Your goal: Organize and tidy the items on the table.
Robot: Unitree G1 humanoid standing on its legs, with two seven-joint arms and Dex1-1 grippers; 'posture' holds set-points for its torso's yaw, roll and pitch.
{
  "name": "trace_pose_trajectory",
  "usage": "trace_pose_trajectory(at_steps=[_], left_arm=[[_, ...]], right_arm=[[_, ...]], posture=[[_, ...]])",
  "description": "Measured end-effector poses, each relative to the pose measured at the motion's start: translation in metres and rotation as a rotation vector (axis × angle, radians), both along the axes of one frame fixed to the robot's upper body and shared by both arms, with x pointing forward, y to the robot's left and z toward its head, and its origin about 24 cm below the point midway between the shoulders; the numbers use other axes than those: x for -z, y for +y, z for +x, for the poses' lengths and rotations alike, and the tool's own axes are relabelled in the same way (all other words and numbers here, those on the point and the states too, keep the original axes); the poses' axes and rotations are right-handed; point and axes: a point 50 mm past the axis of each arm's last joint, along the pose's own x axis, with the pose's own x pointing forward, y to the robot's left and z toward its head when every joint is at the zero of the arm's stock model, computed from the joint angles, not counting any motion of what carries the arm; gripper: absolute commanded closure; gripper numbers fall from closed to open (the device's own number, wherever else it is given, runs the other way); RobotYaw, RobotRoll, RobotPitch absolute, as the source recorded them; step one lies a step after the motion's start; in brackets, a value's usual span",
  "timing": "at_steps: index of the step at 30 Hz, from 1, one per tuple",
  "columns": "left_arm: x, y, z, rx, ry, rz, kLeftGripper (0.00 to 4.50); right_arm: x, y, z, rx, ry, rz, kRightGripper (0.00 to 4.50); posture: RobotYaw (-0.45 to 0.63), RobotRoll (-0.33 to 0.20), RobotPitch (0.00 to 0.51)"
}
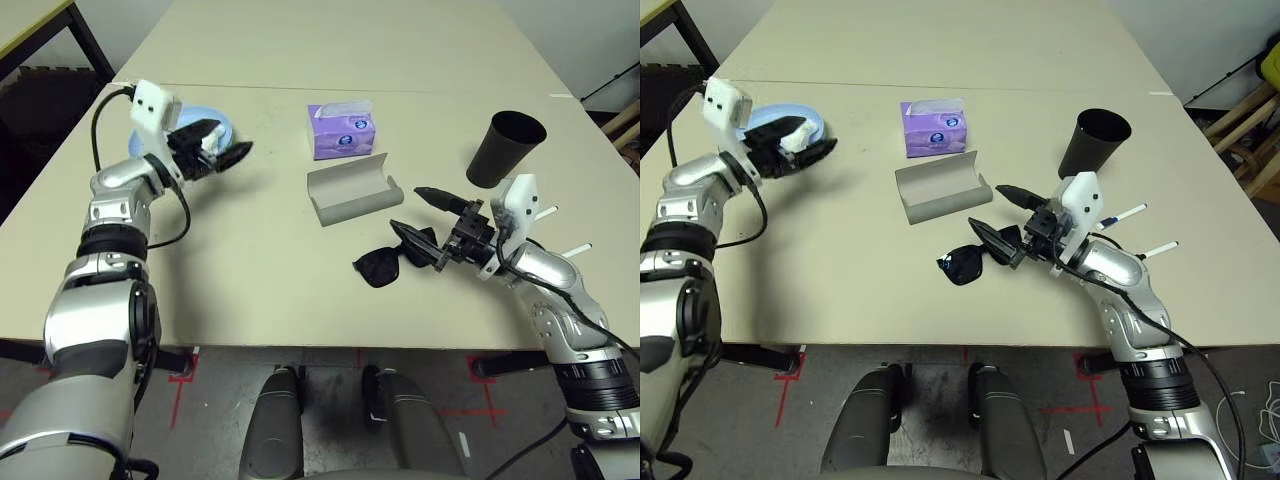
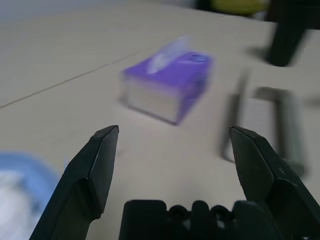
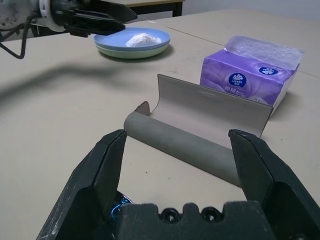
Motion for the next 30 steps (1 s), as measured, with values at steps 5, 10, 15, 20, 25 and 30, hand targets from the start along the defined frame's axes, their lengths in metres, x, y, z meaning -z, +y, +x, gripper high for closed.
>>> trace_pose_trajectory(at_steps=[5, 10, 15, 20, 25, 30], left_arm=[[0.002, -0.003, -0.006, 0.136, 0.037, 0.057, 0.02], [0.008, 0.0, -0.012, 0.203, 0.046, 0.069, 0.02], [0.03, -0.001, -0.025, 0.288, 0.093, 0.074, 0.02], [0.034, -0.018, -0.031, 0.396, 0.077, 0.084, 0.02], [0.035, -0.031, -0.039, 0.475, 0.04, 0.1, 0.02], [0.038, -0.039, -0.046, 0.523, 0.022, 0.102, 0.02]], right_arm=[[-0.001, -0.001, 0.0, -0.003, -0.003, -0.005, 0.0], [-0.002, -0.004, 0.0, 0.0, -0.006, -0.021, 0.0], [-0.009, -0.017, 0.001, 0.031, -0.026, -0.047, 0.0], [-0.016, -0.024, 0.001, 0.011, -0.042, -0.087, 0.0], [-0.026, -0.031, 0.004, -0.002, -0.062, -0.122, 0.0], [-0.035, -0.028, 0.007, -0.051, -0.075, -0.187, 0.0]], posture=[[0.1, 0.0, 0.177], [0.07, 0.0, 0.185], [0.06, 0.0, 0.205], [0.06, 0.0, 0.213], [0.06, 0.0, 0.212], [0.07, 0.0, 0.214]])
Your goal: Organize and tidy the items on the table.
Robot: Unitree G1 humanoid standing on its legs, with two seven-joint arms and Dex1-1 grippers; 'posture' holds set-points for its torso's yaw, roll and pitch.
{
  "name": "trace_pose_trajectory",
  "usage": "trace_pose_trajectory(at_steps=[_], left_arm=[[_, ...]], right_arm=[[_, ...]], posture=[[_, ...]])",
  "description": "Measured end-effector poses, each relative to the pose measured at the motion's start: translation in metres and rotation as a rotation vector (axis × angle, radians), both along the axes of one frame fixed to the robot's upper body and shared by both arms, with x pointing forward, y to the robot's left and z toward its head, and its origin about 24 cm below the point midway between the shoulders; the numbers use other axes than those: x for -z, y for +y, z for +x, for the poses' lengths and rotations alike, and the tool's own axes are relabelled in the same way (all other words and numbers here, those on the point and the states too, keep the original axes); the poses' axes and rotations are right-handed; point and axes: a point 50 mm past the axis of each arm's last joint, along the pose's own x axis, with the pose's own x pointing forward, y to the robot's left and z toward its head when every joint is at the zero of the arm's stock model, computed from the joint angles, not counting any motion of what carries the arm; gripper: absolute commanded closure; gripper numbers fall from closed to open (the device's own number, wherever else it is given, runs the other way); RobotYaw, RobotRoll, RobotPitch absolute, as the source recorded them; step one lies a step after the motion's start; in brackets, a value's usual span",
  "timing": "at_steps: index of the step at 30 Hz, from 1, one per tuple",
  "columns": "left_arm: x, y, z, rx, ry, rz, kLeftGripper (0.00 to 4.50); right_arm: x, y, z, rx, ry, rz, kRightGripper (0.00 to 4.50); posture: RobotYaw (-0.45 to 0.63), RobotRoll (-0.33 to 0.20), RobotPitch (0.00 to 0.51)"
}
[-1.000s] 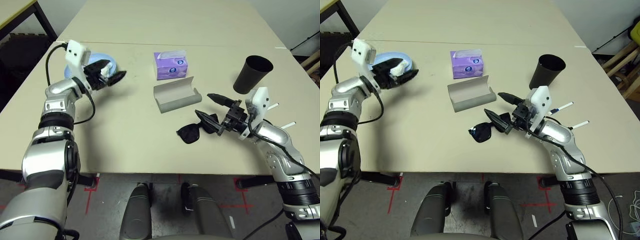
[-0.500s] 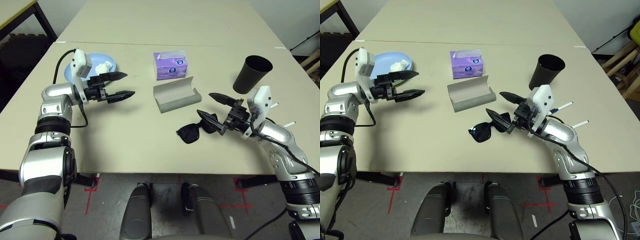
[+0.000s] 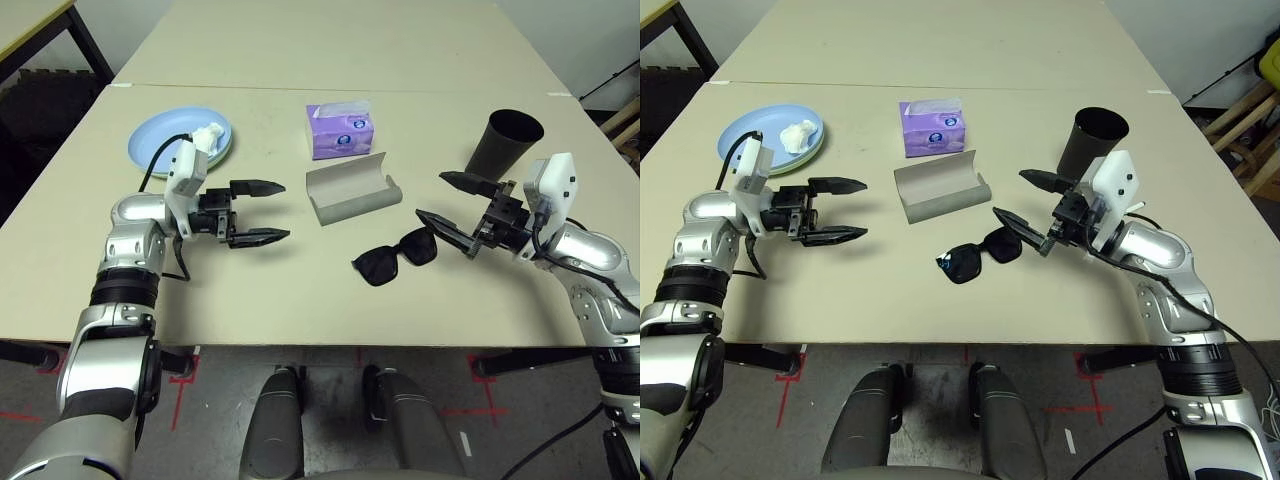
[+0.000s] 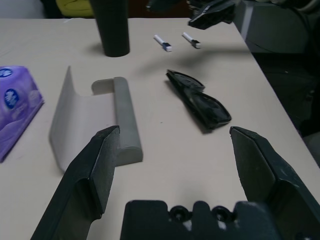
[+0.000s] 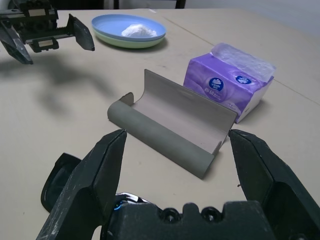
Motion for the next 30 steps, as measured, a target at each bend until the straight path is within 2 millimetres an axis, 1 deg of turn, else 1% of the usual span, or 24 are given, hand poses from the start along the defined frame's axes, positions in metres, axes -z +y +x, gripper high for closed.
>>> trace_pose_trajectory(at_steps=[4, 8, 10, 13, 15, 20, 26, 30], left_arm=[[0.002, -0.008, -0.002, 0.031, -0.008, -0.021, 0.02], [0.007, -0.012, -0.005, 0.047, -0.002, -0.034, 0.02], [0.011, -0.013, -0.006, 0.052, 0.01, -0.032, 0.02], [0.012, -0.015, -0.006, 0.058, 0.007, -0.027, 0.02], [0.014, -0.015, -0.007, 0.058, 0.006, -0.024, 0.02], [0.014, -0.016, -0.007, 0.059, -0.01, -0.023, 0.02], [0.016, -0.018, -0.008, 0.059, -0.025, -0.026, 0.02], [0.02, -0.017, -0.009, 0.058, -0.019, -0.025, 0.02]], right_arm=[[-0.01, 0.008, 0.008, -0.036, 0.005, -0.077, 0.0], [-0.012, 0.016, 0.013, -0.047, 0.059, -0.2, 0.0], [-0.013, 0.017, 0.014, -0.051, 0.071, -0.255, 0.0], [-0.016, 0.014, 0.016, -0.038, 0.064, -0.478, 0.0], [-0.019, 0.015, 0.017, -0.03, 0.057, -0.579, 0.0], [-0.025, 0.025, 0.013, -0.135, 0.024, -0.776, 0.0], [-0.037, 0.049, 0.004, -0.241, -0.024, -0.893, 0.0], [-0.035, 0.057, 0.002, -0.255, -0.032, -0.972, 0.0]], posture=[[0.06, 0.0, 0.207], [0.07, 0.0, 0.201], [0.07, 0.0, 0.197], [0.09, 0.0, 0.194], [0.09, 0.0, 0.193], [0.09, 0.0, 0.191], [0.11, 0.0, 0.189], [0.11, 0.0, 0.192]])
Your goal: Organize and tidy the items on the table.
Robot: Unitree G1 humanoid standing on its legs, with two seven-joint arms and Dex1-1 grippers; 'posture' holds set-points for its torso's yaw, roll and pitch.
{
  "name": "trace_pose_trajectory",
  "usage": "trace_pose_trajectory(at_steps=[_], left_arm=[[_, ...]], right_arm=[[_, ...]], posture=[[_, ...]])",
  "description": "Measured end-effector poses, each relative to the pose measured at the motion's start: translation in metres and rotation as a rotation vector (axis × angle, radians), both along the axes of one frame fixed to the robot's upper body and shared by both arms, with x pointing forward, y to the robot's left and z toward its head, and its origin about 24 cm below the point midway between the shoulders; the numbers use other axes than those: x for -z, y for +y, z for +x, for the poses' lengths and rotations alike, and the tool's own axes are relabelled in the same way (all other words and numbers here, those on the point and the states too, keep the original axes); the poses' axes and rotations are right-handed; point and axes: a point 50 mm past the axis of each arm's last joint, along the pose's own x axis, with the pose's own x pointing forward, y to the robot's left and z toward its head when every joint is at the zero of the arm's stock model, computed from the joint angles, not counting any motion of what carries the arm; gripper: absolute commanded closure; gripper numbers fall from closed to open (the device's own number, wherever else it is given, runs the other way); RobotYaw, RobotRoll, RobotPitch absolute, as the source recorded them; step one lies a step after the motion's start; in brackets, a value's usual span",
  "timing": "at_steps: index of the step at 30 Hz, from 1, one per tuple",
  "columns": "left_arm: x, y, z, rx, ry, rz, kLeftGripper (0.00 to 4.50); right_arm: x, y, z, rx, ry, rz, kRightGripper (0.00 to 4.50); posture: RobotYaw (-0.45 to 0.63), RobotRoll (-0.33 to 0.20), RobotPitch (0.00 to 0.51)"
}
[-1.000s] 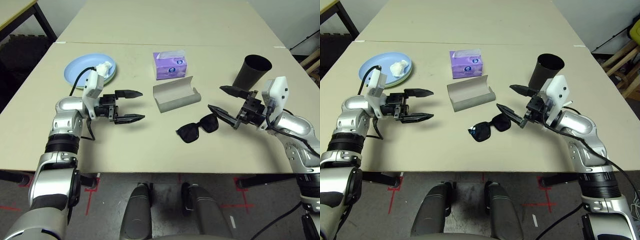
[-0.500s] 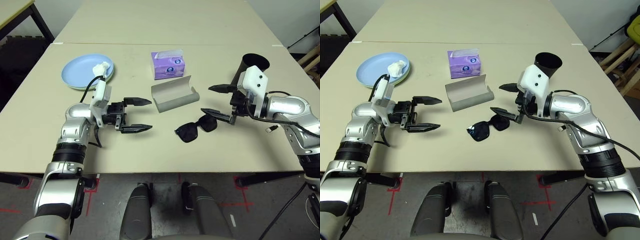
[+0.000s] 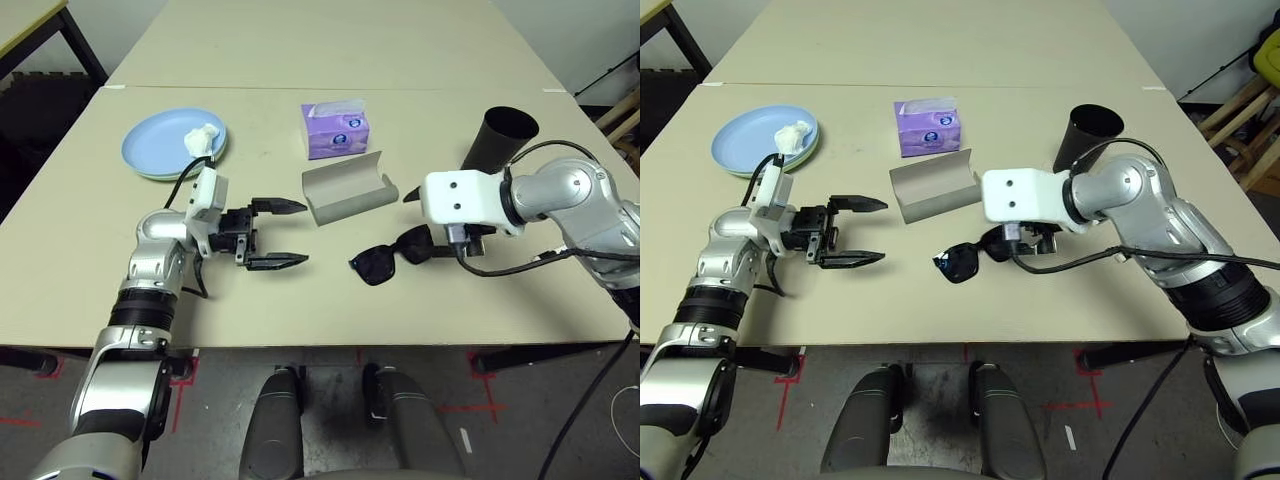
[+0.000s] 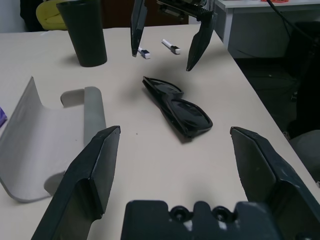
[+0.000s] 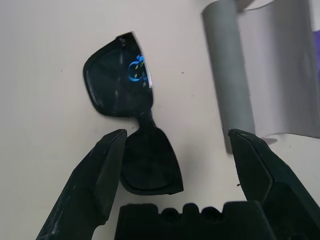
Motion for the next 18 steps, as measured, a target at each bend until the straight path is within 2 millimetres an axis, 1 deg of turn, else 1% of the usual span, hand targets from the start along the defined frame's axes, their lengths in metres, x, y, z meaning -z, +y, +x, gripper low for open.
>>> trace_pose_trajectory(at_steps=[5, 9, 15, 18], left_arm=[[0.0, -0.001, 0.0, 0.0, -0.007, 0.004, 0.02], [0.002, -0.001, -0.001, 0.0, -0.002, 0.007, 0.02], [0.005, -0.004, -0.001, 0.003, 0.006, 0.012, 0.02], [0.007, -0.005, -0.002, 0.007, 0.008, 0.015, 0.02]], right_arm=[[0.005, 0.012, -0.005, -0.023, -0.007, -0.105, 0.0], [0.003, 0.015, -0.004, -0.022, -0.034, -0.148, 0.0], [0.001, 0.029, -0.002, -0.079, -0.079, -0.201, 0.0], [0.004, 0.033, 0.002, -0.096, -0.082, -0.221, 0.0]], posture=[[0.12, 0.0, 0.194], [0.13, 0.0, 0.192], [0.14, 0.0, 0.192], [0.15, 0.0, 0.192]])
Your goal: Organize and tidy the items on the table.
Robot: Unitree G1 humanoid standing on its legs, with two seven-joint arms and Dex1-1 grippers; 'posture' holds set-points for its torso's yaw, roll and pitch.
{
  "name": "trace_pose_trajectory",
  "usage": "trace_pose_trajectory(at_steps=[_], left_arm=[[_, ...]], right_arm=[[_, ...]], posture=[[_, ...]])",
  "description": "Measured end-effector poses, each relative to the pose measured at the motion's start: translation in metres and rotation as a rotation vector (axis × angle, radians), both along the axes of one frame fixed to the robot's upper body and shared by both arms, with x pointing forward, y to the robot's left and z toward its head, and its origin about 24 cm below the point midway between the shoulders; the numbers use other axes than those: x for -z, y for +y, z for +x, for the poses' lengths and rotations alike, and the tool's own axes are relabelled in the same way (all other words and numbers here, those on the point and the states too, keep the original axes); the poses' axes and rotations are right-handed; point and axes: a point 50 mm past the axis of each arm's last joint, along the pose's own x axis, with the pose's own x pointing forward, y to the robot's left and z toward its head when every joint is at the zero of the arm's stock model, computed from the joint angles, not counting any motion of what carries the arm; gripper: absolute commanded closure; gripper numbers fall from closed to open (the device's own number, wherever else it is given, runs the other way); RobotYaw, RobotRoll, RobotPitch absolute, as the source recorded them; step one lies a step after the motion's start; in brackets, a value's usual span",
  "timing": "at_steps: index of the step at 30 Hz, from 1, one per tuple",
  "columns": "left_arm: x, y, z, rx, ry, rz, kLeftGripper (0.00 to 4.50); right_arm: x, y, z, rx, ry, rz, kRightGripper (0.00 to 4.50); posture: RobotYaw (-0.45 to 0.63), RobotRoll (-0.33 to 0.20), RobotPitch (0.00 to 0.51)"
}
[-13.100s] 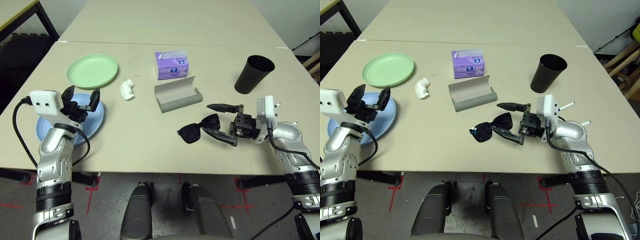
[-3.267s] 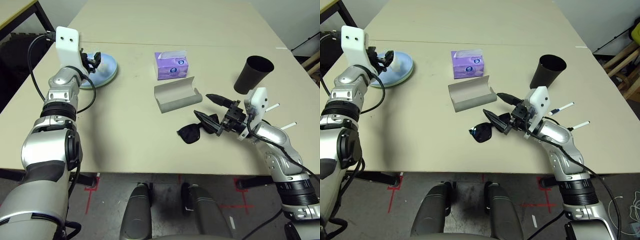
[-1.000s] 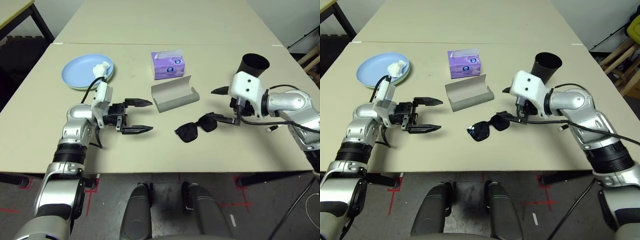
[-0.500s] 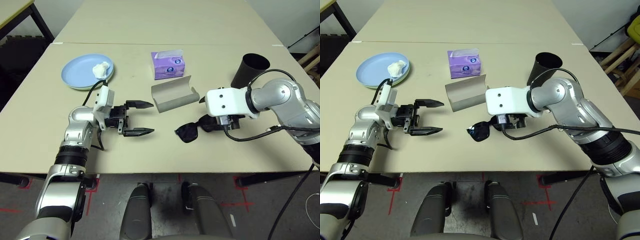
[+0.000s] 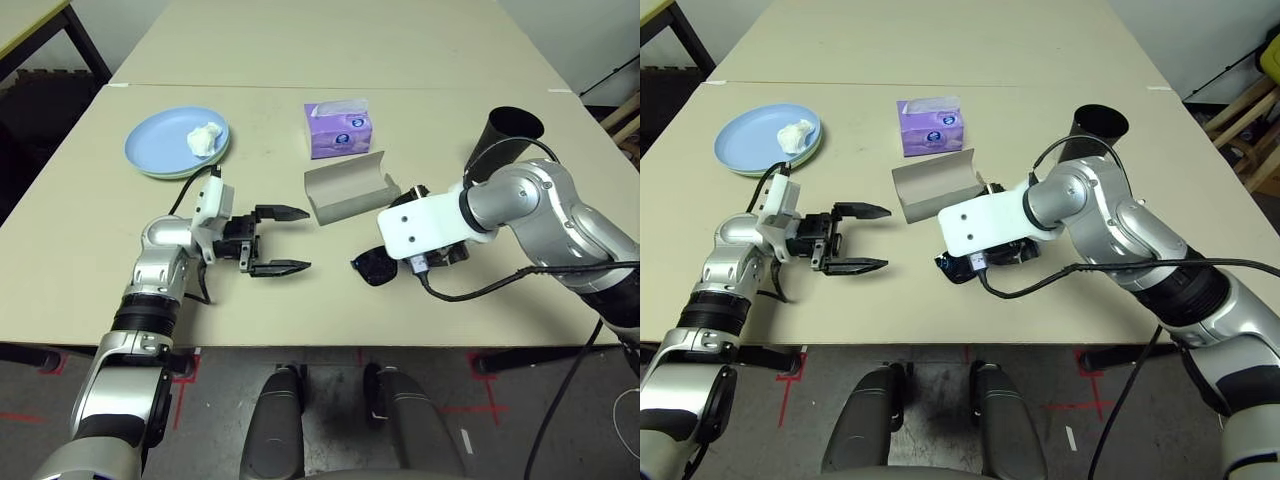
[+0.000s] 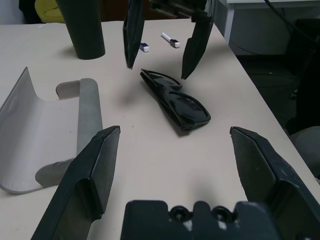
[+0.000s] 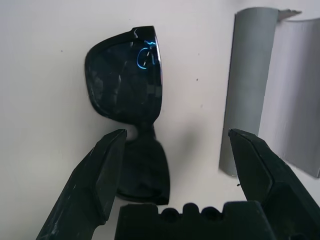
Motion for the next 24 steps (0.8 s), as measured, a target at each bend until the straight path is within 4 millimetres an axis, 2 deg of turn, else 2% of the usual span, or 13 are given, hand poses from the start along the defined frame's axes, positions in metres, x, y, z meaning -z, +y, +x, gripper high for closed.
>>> trace_pose_trajectory(at_steps=[9, 24], left_arm=[[0.0, -0.002, -0.002, 0.004, -0.01, 0.003, 0.02], [-0.004, -0.006, -0.004, 0.022, -0.028, 0.001, 0.02]], right_arm=[[0.005, -0.001, 0.007, 0.002, 0.0, -0.049, 0.0], [0.013, 0.002, 0.003, 0.021, 0.05, -0.051, 0.0]], posture=[[0.15, 0.0, 0.19], [0.15, 0.0, 0.191]])
